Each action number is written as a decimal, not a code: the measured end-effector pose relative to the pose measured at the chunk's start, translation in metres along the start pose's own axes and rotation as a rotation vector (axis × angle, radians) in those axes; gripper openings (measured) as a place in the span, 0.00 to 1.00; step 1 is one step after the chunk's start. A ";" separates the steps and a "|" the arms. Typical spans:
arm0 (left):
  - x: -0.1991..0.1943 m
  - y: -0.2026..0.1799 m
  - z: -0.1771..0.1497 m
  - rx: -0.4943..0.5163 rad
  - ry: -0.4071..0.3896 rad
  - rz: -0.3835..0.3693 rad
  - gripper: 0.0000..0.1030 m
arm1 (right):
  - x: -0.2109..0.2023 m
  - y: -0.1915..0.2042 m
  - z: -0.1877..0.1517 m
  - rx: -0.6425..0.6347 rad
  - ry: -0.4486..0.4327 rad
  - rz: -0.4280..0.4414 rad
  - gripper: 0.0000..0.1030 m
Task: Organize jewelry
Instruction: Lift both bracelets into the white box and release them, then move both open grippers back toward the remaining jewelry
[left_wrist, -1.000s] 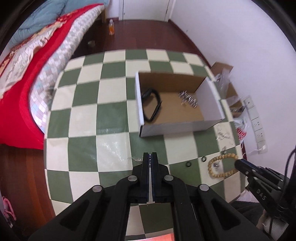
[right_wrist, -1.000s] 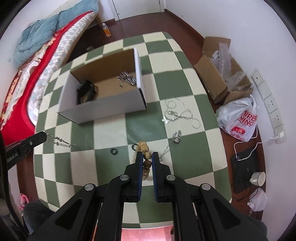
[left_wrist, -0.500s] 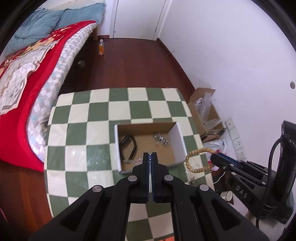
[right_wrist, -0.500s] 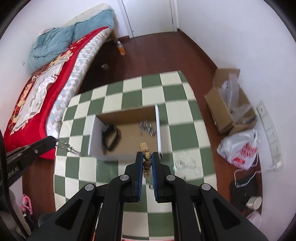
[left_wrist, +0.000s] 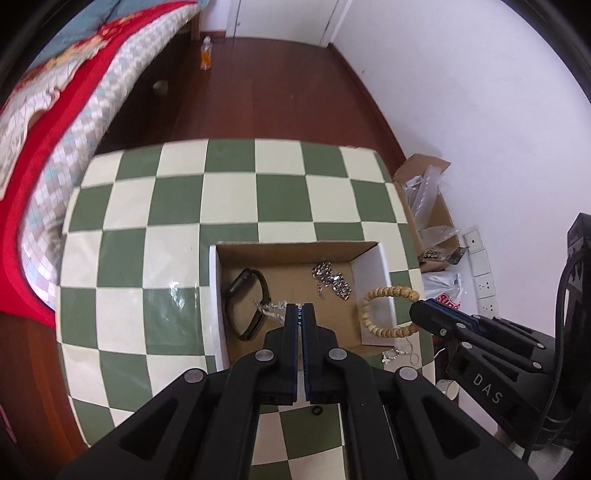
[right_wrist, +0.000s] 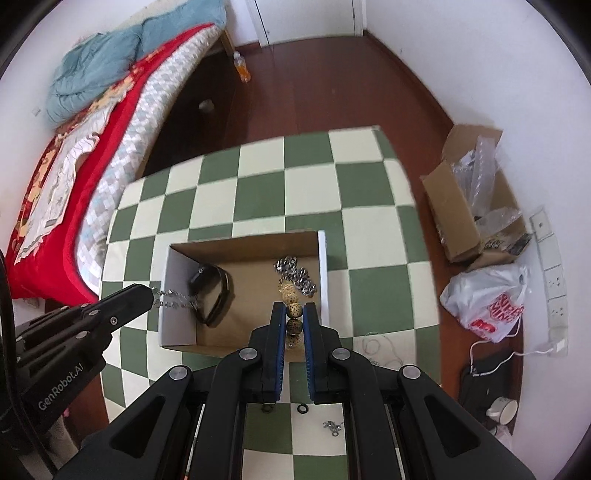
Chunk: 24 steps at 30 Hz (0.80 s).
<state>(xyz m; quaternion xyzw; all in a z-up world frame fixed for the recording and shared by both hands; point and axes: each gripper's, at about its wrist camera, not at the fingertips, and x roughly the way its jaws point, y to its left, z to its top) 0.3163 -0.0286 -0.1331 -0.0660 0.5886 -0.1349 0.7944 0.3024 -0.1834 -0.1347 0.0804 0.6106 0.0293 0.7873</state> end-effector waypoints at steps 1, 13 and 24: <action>0.001 0.001 0.000 -0.004 0.003 0.007 0.01 | 0.005 0.000 0.001 -0.003 0.016 0.004 0.09; -0.015 0.019 -0.001 -0.022 -0.111 0.330 0.87 | 0.022 0.001 -0.002 -0.059 0.065 -0.126 0.90; -0.021 0.034 -0.030 -0.015 -0.171 0.408 1.00 | 0.019 0.015 -0.034 -0.100 0.002 -0.217 1.00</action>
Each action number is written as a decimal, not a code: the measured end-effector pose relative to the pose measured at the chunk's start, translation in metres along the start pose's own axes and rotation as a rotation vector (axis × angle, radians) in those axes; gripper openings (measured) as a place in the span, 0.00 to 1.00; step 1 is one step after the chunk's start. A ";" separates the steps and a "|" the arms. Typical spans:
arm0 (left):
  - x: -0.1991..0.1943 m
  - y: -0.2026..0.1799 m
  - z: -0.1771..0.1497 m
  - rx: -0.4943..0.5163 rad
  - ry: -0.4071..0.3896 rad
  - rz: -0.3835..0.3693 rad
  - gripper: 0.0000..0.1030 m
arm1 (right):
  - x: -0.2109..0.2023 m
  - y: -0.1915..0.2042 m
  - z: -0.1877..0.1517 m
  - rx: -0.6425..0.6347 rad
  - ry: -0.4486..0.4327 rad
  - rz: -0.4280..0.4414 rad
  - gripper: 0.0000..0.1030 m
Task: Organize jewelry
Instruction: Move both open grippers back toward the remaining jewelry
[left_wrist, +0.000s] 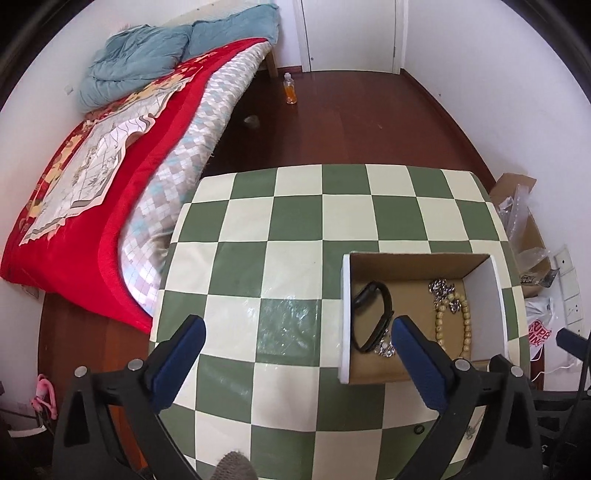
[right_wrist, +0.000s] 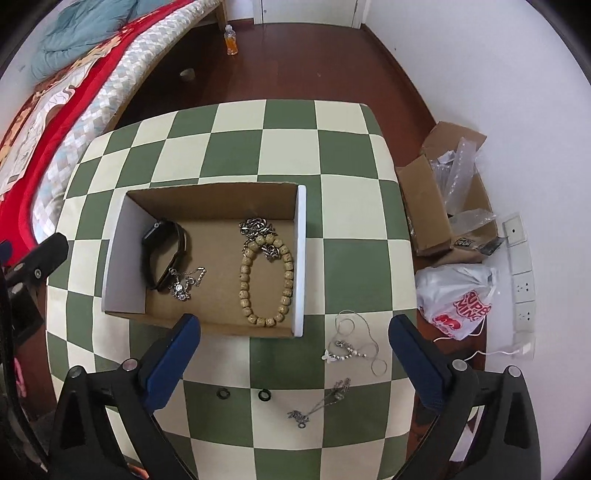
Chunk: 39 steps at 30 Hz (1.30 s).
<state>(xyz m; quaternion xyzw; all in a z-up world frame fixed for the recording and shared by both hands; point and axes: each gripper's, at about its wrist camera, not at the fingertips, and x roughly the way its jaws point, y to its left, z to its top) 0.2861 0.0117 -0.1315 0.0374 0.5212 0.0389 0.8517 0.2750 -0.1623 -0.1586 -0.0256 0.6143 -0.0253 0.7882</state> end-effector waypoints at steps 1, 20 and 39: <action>-0.002 0.000 -0.002 0.000 -0.007 0.001 1.00 | -0.003 0.001 -0.003 0.003 -0.010 0.003 1.00; -0.093 0.012 -0.049 0.024 -0.185 0.006 1.00 | -0.098 -0.001 -0.055 0.030 -0.250 -0.036 1.00; -0.106 0.001 -0.107 -0.021 -0.181 0.038 1.00 | -0.103 -0.049 -0.132 0.158 -0.219 0.054 0.67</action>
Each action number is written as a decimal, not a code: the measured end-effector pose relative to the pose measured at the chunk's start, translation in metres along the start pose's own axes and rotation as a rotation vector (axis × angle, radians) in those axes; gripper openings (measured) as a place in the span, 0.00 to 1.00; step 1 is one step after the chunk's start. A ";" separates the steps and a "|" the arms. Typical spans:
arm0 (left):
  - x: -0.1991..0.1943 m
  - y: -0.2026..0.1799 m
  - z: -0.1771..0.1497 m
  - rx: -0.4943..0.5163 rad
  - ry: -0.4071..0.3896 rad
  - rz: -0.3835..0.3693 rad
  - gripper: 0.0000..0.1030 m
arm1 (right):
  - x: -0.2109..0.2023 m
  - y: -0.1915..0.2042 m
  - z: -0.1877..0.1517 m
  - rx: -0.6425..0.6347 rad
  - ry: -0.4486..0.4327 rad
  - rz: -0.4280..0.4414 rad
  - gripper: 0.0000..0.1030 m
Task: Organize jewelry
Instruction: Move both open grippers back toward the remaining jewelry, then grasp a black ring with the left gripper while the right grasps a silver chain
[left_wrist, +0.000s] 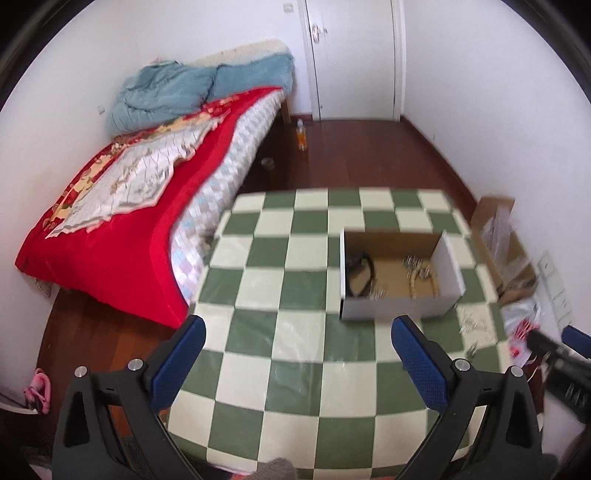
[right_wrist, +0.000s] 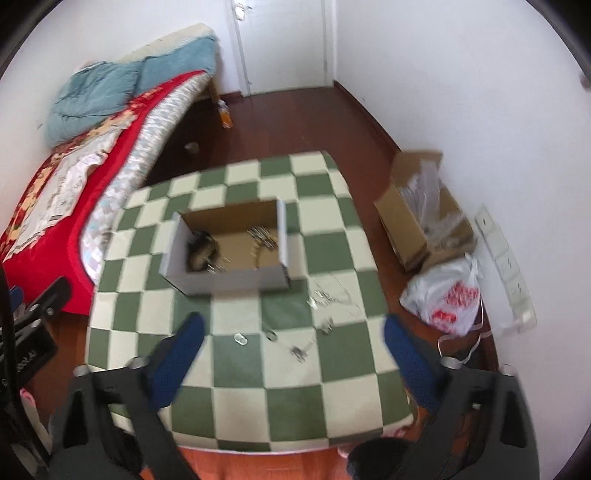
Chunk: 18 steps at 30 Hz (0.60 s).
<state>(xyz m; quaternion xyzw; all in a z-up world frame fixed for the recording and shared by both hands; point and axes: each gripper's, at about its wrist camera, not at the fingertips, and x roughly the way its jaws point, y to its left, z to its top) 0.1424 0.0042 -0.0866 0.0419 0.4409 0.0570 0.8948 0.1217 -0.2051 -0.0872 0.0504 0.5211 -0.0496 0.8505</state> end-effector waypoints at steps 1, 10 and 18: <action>0.006 -0.003 -0.004 0.006 0.013 0.004 1.00 | 0.012 -0.008 -0.004 0.015 0.027 -0.003 0.54; 0.083 -0.039 -0.038 0.077 0.169 0.062 1.00 | 0.120 -0.059 -0.027 0.117 0.203 0.041 0.53; 0.122 -0.062 -0.044 0.127 0.237 0.044 1.00 | 0.174 -0.039 -0.020 0.081 0.262 0.025 0.53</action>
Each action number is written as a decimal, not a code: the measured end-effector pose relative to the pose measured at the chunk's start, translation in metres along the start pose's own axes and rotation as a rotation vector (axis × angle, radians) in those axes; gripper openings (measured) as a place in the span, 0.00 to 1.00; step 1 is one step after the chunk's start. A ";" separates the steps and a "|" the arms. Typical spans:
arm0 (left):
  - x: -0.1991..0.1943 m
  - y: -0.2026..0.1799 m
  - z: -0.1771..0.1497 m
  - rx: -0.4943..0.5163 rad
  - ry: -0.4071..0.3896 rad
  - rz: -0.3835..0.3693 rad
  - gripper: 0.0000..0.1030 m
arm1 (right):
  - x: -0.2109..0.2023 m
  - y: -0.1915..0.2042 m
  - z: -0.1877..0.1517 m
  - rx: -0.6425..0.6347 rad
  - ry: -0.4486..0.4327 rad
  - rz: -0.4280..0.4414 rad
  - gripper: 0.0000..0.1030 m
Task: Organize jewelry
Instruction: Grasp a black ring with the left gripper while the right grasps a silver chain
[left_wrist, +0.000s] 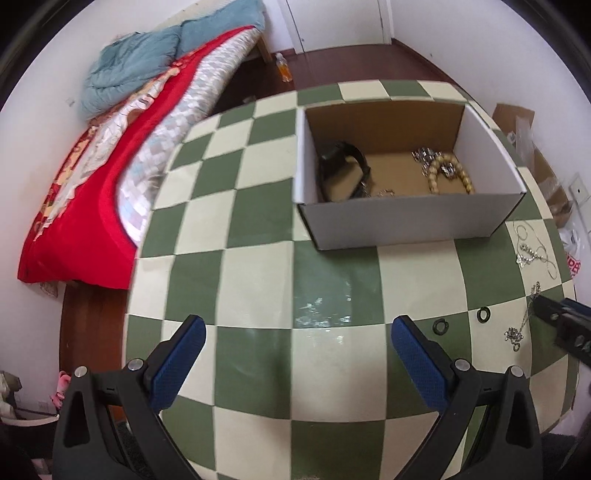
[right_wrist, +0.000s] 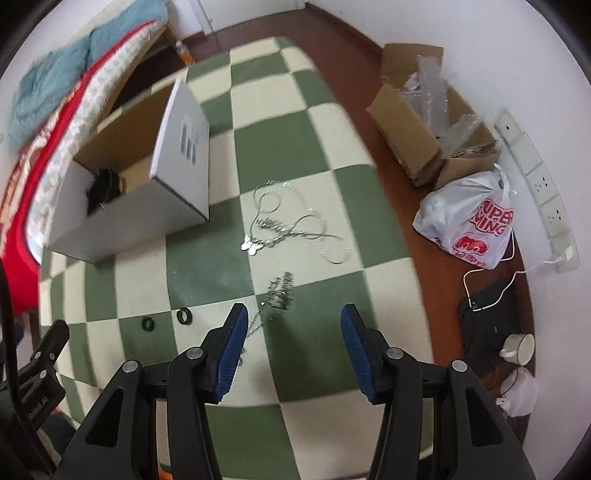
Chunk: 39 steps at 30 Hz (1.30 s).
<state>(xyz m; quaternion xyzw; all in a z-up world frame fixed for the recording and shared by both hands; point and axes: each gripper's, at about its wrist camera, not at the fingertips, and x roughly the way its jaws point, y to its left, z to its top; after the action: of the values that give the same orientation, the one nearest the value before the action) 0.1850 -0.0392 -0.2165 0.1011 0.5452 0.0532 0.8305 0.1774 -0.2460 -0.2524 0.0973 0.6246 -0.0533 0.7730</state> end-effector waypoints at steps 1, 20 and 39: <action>0.003 -0.002 0.000 0.003 0.011 -0.015 1.00 | 0.004 0.005 0.001 -0.007 0.011 -0.007 0.53; 0.031 -0.069 -0.007 0.165 0.108 -0.184 0.83 | 0.000 -0.006 -0.007 -0.046 -0.036 -0.084 0.10; 0.017 -0.056 -0.002 0.108 0.091 -0.273 0.10 | -0.010 -0.035 -0.012 0.078 -0.045 0.088 0.10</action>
<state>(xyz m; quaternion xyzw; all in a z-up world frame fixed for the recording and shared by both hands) 0.1885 -0.0900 -0.2449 0.0682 0.5931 -0.0852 0.7977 0.1563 -0.2779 -0.2477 0.1535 0.5997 -0.0455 0.7840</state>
